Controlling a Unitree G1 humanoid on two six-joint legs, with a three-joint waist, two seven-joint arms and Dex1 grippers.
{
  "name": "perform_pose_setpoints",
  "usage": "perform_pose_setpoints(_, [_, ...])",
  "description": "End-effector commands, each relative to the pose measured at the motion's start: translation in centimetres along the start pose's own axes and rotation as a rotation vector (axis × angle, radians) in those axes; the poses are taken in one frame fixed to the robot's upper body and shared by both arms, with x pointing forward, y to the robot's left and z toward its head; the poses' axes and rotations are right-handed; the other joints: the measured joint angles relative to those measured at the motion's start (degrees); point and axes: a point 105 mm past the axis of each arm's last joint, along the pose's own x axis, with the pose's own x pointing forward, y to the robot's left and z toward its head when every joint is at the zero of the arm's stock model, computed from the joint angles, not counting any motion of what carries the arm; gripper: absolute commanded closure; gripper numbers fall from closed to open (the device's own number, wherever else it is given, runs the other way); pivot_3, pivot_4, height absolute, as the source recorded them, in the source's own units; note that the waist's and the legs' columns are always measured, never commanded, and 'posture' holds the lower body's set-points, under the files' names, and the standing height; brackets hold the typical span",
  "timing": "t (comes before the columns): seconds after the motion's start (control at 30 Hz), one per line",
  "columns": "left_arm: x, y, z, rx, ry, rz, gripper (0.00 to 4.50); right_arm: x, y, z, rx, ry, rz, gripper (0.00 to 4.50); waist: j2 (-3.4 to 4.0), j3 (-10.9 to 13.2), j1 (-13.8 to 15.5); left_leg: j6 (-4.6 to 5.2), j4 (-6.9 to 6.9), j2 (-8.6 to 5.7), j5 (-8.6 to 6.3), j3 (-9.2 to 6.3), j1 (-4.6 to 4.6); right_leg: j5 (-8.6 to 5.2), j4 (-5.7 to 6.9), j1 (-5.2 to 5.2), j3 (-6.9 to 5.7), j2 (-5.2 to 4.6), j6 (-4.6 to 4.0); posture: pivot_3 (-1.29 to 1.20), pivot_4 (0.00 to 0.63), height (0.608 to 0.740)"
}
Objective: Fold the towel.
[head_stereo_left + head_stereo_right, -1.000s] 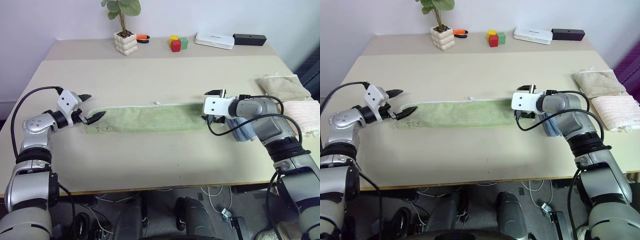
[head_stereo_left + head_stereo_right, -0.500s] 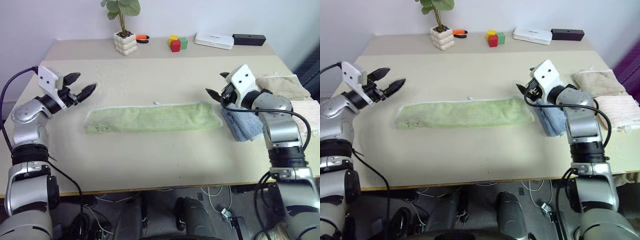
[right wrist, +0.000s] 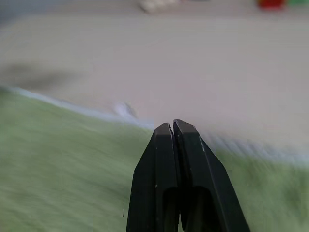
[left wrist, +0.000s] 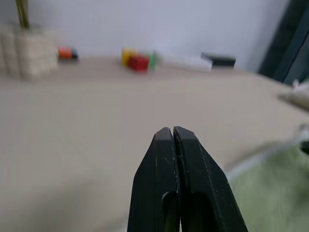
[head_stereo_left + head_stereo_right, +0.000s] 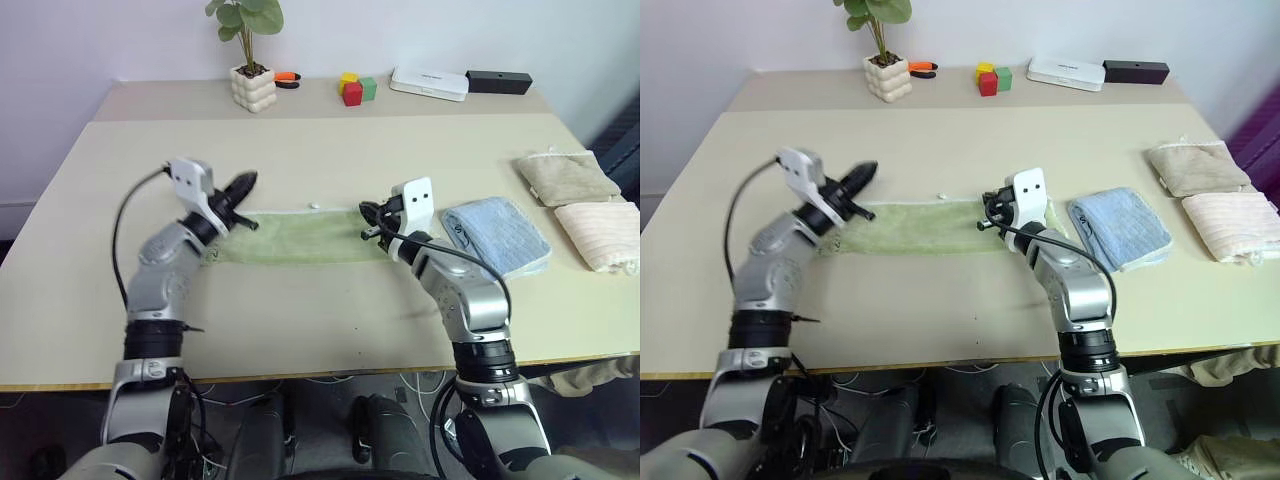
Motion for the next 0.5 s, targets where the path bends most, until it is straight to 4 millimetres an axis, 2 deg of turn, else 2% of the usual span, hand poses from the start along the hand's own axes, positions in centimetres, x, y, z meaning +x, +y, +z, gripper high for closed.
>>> perform_pose_setpoints(0.03, [-0.7,1.4,-0.3,0.081,0.028,0.053,4.48,-0.6,-3.0,0.8,-0.02,-0.047,-0.125,4.47,0.0,0.0,0.0,0.0,0.0,0.0,0.0,0.0,-0.01,0.0,0.0,-0.01,0.0,0.0,0.0,0.0,0.15,0.74])
perform_pose_setpoints(0.1, [-2.0,3.1,-2.0,0.176,0.12,0.097,4.48,-1.3,-5.2,0.4,-0.05,-0.04,-0.206,4.47,0.0,0.0,-0.02,0.01,0.0,0.0,-0.01,0.0,0.0,0.0,0.0,-0.01,0.0,0.0,0.0,0.0,0.15,0.74])
perform_pose_setpoints(0.17, [-2.9,4.5,-1.6,0.204,0.123,0.125,4.48,-1.9,-6.7,0.4,-0.071,-0.038,-0.261,4.47,0.0,0.0,-0.02,0.02,-0.01,0.01,-0.02,0.0,0.01,0.0,-0.01,-0.01,0.0,0.0,-0.01,0.0,0.15,0.74])
perform_pose_setpoints(0.27, [-3.5,6.0,-0.8,0.238,0.115,0.16,4.48,-2.4,-7.7,0.2,-0.09,-0.03,-0.294,4.47,0.0,0.0,-0.09,0.02,-0.02,0.03,-0.03,0.0,0.01,-0.01,-0.01,-0.03,0.0,-0.01,-0.01,0.0,0.15,0.74])
perform_pose_setpoints(0.33, [-4.1,7.7,0.1,0.277,0.108,0.21,4.48,-2.8,-7.8,0.2,-0.098,-0.032,-0.287,4.47,0.0,0.0,-0.1,0.02,-0.03,0.04,-0.03,-0.01,0.01,-0.01,-0.01,-0.03,0.0,-0.01,-0.01,0.0,0.15,0.74])
perform_pose_setpoints(0.43, [-4.5,8.8,1.1,0.301,0.101,0.239,4.48,-2.9,-7.2,0.8,-0.084,-0.063,-0.238,4.47,0.0,0.0,-0.13,0.03,-0.04,0.04,-0.03,0.0,0.01,-0.01,-0.01,-0.03,0.0,-0.01,-0.01,0.0,0.15,0.74])
perform_pose_setpoints(0.5, [-4.6,8.8,1.6,0.258,0.082,0.224,4.5,-3.0,-6.7,1.5,-0.063,-0.088,-0.208,3.97,0.01,0.0,-0.09,0.03,-0.04,0.05,-0.04,0.0,0.0,-0.01,-0.02,-0.04,0.0,-0.01,-0.01,0.0,0.15,0.74])
